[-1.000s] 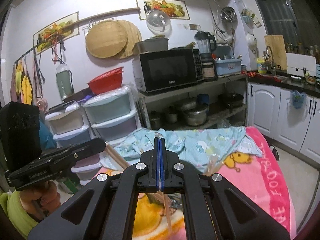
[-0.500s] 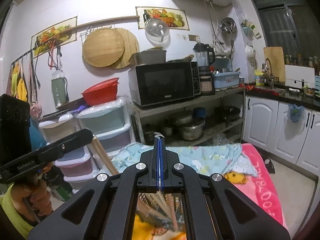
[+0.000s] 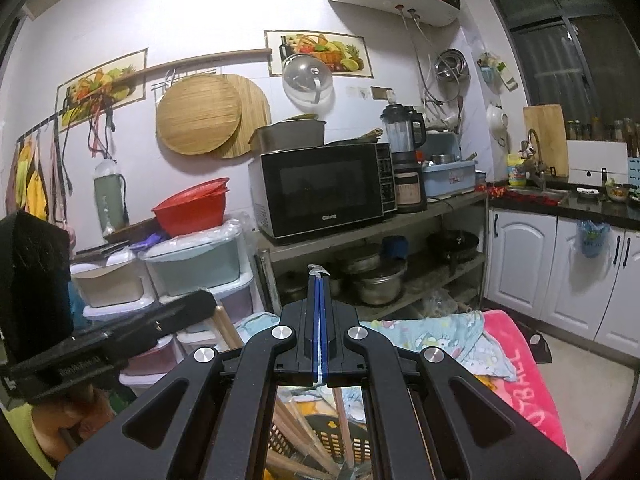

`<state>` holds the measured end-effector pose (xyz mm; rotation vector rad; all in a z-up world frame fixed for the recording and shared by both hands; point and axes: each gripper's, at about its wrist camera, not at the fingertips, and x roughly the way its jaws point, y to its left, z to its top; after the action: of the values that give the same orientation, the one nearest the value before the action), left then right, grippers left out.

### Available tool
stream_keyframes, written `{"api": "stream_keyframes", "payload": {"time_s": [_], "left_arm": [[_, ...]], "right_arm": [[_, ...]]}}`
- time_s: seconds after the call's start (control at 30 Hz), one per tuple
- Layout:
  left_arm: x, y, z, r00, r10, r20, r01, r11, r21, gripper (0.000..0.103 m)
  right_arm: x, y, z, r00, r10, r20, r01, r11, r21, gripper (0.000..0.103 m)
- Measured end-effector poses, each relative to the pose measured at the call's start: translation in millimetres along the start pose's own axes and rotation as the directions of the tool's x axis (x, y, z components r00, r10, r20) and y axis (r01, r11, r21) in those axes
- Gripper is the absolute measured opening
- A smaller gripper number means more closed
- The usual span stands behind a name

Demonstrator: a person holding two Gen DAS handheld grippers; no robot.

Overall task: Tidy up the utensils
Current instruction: 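Lift both held chopsticks upright and carry them over the green caddy, then open both tools to drop the chopsticks into the caddy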

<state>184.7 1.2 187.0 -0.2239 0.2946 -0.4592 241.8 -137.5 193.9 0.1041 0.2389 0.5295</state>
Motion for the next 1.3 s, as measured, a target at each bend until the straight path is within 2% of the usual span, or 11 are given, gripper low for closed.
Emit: {"api": "stream_keyframes", "payload": {"time_s": [0.3,0.77,0.83,0.9,0.93,1.1,1.13,1.23,1.3], "left_arm": [[27,8,-22,0.997,0.036,-0.063,-0.036,0.999,0.014,0.003],[48,19,-48,0.987,0.071,-0.146,-0.071,0.997,0.011,0.003],[48,21,-51,0.984,0.08,-0.156,-0.081,0.997,0.005,0.01],[45,23,-52,0.984,0.092,-0.155,-0.093,0.996,-0.001,0.03],[43,24,-52,0.983,0.098,-0.154,-0.099,0.995,0.0,0.032],[31,24,-50,0.983,0.121,-0.139,-0.122,0.993,-0.001,0.052],[28,25,-48,0.983,0.124,-0.134,-0.126,0.992,-0.005,0.053],[16,24,-44,0.984,0.137,-0.115,-0.14,0.99,-0.016,0.066],[8,23,-40,0.985,0.14,-0.106,-0.144,0.989,-0.032,0.087]], "right_arm": [[20,-16,-17,0.999,-0.015,-0.029,0.016,0.999,0.04,0.001],[41,-32,-61,0.989,-0.033,-0.142,0.046,0.995,0.087,0.002],[40,-36,-66,0.987,-0.029,-0.157,0.046,0.993,0.109,0.005],[36,-41,-71,0.985,-0.036,-0.169,0.057,0.99,0.126,0.025],[33,-43,-72,0.985,-0.033,-0.169,0.056,0.989,0.137,0.035],[17,-52,-75,0.986,-0.047,-0.162,0.073,0.984,0.161,0.039],[12,-55,-76,0.986,-0.047,-0.158,0.073,0.983,0.167,0.042],[-1,-57,-76,0.989,-0.047,-0.141,0.072,0.982,0.177,0.049],[-10,-56,-75,0.99,-0.049,-0.134,0.072,0.983,0.171,0.053]]}}
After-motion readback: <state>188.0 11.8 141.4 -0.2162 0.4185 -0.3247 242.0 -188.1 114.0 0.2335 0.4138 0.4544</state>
